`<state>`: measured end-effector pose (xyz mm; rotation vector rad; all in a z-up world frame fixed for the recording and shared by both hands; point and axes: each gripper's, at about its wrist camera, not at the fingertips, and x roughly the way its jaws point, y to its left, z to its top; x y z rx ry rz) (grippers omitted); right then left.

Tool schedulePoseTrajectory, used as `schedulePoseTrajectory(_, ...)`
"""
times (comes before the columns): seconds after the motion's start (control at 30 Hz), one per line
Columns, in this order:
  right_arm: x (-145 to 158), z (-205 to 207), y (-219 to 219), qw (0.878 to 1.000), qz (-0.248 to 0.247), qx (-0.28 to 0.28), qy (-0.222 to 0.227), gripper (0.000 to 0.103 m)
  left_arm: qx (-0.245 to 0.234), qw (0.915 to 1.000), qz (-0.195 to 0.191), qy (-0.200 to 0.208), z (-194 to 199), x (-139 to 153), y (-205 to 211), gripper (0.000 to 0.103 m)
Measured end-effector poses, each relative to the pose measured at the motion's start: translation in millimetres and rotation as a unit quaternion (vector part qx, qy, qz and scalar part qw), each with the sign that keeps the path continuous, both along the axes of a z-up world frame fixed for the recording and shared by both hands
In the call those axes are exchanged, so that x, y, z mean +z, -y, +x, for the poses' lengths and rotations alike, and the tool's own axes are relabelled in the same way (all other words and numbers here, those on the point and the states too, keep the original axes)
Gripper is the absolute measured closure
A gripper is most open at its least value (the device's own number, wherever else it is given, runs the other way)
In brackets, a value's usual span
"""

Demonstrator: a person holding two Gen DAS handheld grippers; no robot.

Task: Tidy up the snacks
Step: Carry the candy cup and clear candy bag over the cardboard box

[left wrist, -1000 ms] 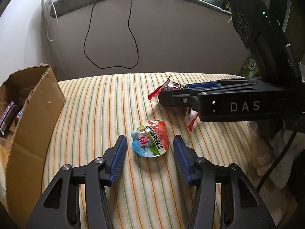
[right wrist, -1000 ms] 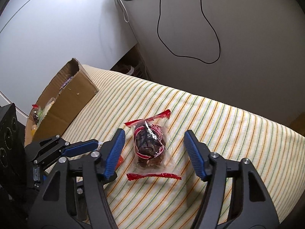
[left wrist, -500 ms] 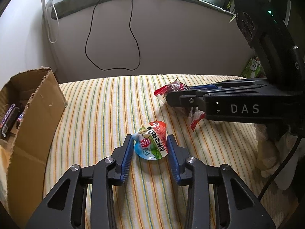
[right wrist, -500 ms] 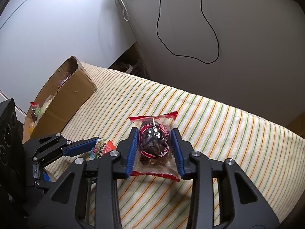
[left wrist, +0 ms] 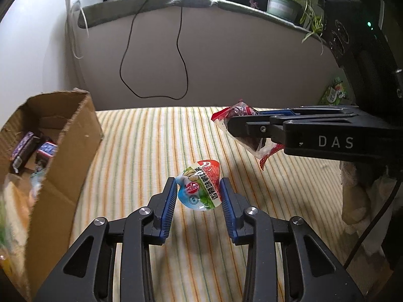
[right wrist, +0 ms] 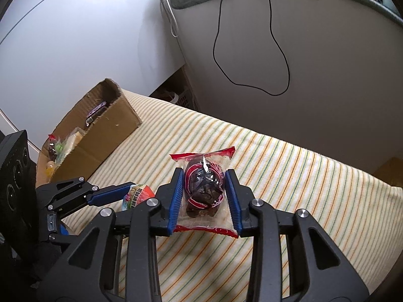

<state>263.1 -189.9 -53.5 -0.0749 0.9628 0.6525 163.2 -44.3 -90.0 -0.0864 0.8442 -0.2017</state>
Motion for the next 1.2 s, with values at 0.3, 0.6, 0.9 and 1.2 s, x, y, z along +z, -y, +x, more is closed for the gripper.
schedulePoseTrajectory(0.3,19,-17,-13,1.0,-0.001,0.008,0.022,0.068,0.017,0.9993,-0.002,0.033,-28,26,-25,0.07)
schedulePoseTrajectory(0.6,40,-36,-40,0.999,0.0,0.025,0.046,0.068,0.049,0.997,-0.002,0.06,-47,45,-53,0.07)
schedulePoseTrajectory(0.9,53,-47,-82,0.997,0.005,0.047,0.063,0.068,0.094,0.9924,0.0,0.079,-67,61,-103,0.07)
schedulePoseTrajectory(1.2,56,-51,-124,0.995,0.005,0.072,0.067,0.068,0.129,0.9879,0.002,0.086,-82,62,-142,0.07)
